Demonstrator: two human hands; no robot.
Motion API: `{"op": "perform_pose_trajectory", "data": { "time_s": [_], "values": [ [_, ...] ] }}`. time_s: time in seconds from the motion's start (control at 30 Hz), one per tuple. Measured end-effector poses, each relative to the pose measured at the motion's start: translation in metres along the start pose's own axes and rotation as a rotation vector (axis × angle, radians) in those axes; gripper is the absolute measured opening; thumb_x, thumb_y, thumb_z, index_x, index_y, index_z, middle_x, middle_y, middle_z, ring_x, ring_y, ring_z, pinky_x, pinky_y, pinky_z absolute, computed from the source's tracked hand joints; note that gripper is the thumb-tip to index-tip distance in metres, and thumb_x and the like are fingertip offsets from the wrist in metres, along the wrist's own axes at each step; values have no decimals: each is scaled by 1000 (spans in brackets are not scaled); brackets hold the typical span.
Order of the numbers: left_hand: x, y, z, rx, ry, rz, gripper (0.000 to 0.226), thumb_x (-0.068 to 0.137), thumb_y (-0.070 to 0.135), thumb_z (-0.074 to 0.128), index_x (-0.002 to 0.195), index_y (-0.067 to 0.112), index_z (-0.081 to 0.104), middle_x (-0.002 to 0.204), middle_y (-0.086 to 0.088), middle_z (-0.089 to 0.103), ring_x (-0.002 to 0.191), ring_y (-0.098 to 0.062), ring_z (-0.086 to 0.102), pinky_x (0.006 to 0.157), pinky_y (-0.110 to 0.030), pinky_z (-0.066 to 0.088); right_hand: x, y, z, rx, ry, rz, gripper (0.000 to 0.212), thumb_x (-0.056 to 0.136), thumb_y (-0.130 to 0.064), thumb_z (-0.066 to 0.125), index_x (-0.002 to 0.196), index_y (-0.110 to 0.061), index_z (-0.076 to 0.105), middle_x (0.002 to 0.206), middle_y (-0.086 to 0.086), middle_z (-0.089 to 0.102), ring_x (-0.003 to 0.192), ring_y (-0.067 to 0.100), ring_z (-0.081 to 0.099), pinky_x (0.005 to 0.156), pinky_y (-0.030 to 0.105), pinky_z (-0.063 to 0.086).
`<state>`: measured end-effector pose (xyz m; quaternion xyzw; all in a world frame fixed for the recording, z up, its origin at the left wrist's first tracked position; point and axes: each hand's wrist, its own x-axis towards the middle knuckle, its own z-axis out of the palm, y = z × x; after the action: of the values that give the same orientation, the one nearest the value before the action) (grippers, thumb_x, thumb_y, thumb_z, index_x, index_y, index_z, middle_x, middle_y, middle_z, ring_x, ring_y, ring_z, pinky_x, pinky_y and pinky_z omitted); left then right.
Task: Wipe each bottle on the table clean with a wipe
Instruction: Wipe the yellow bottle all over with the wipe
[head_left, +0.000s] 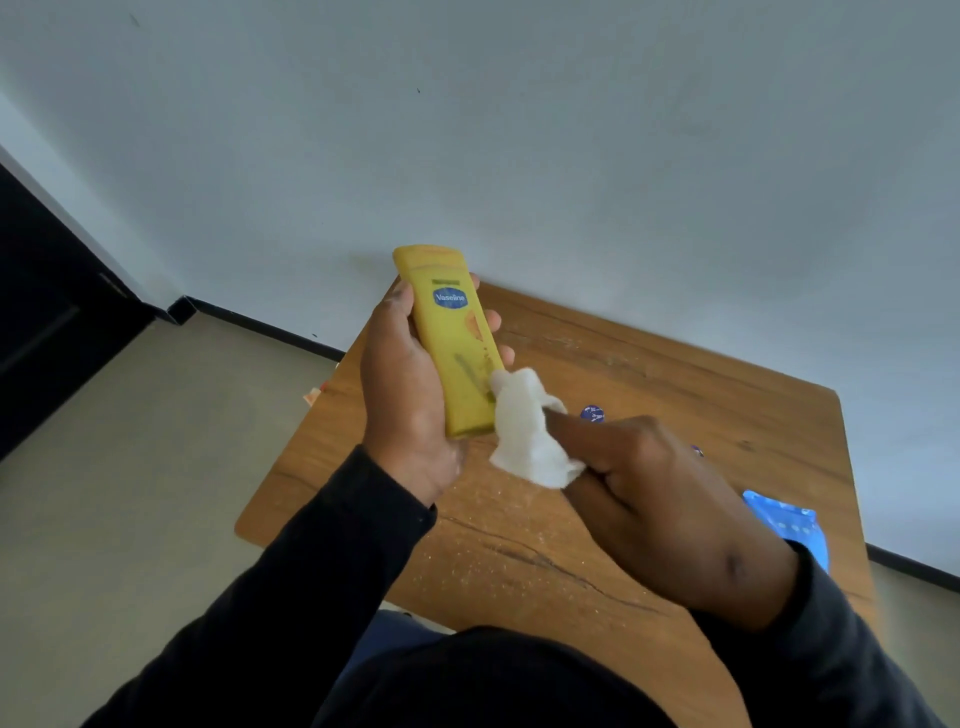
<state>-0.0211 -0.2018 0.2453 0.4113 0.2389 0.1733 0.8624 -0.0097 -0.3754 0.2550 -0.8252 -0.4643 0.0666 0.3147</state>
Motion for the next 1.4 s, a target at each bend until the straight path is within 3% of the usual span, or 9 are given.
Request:
{"op": "perform_pose_trajectory", "data": {
  "time_s": [0.1,0.3,0.47,0.67,0.83,0.97,1.07,1.23,1.4],
  "values": [
    [-5,-3,1,-15,-10,-159,57,103,46,33,126,6,65,91,-12,64,67,-25,60,60,-36,51,3,-12,6,104,-50,-68,18,91,-15,42,86,-30,51,59,-9,43,49,15,42,47,39,37],
    [-6,-7,2,-43,94,-13,52,107,35,30,130,1,60,106,-11,69,77,-19,66,61,-32,56,9,1,5,-33,56,55,13,92,-18,44,86,-28,47,54,-4,43,45,21,40,45,46,38],
    [-6,-4,2,-110,182,-183,51,103,40,36,120,6,69,95,-13,70,66,-25,67,56,-36,59,5,-14,12,152,-8,-59,22,94,-10,45,96,-27,58,60,-12,44,50,17,43,48,38,37],
    [3,-9,-1,-309,232,-228,39,100,28,33,104,7,66,85,-12,67,59,-22,69,58,-32,58,6,7,15,-73,219,115,21,90,-18,47,83,-37,40,53,-9,41,43,12,38,42,31,29],
    [10,-5,-2,-358,207,-280,43,100,25,29,103,2,65,79,-14,67,60,-28,67,56,-32,57,-1,12,8,126,437,104,29,94,-19,45,75,-40,38,58,-4,43,43,11,33,40,30,27],
    [15,-4,-3,-430,182,-329,44,101,27,29,106,0,63,87,-16,65,64,-28,66,57,-34,58,-5,0,15,101,302,-11,16,89,-11,45,76,-17,52,62,-10,44,49,15,40,45,33,33],
    [14,-4,-3,-435,128,-413,41,100,26,31,102,-1,61,83,-16,64,63,-29,65,56,-34,58,-4,-8,27,22,153,-65,14,88,-15,43,89,-27,48,70,-11,41,56,21,39,47,42,39],
    [15,-6,-1,-467,145,-392,39,98,28,29,99,2,58,81,-13,60,64,-27,60,56,-32,56,-3,2,27,-92,238,29,15,86,-18,43,90,-31,46,67,-10,43,52,23,41,43,44,40],
    [18,-6,-5,-439,138,-420,40,99,31,30,109,4,58,88,-13,61,70,-27,62,58,-35,58,-1,-12,34,-90,149,-51,15,86,-19,45,97,-29,47,69,-6,51,54,22,44,43,37,38]
  ]
}}
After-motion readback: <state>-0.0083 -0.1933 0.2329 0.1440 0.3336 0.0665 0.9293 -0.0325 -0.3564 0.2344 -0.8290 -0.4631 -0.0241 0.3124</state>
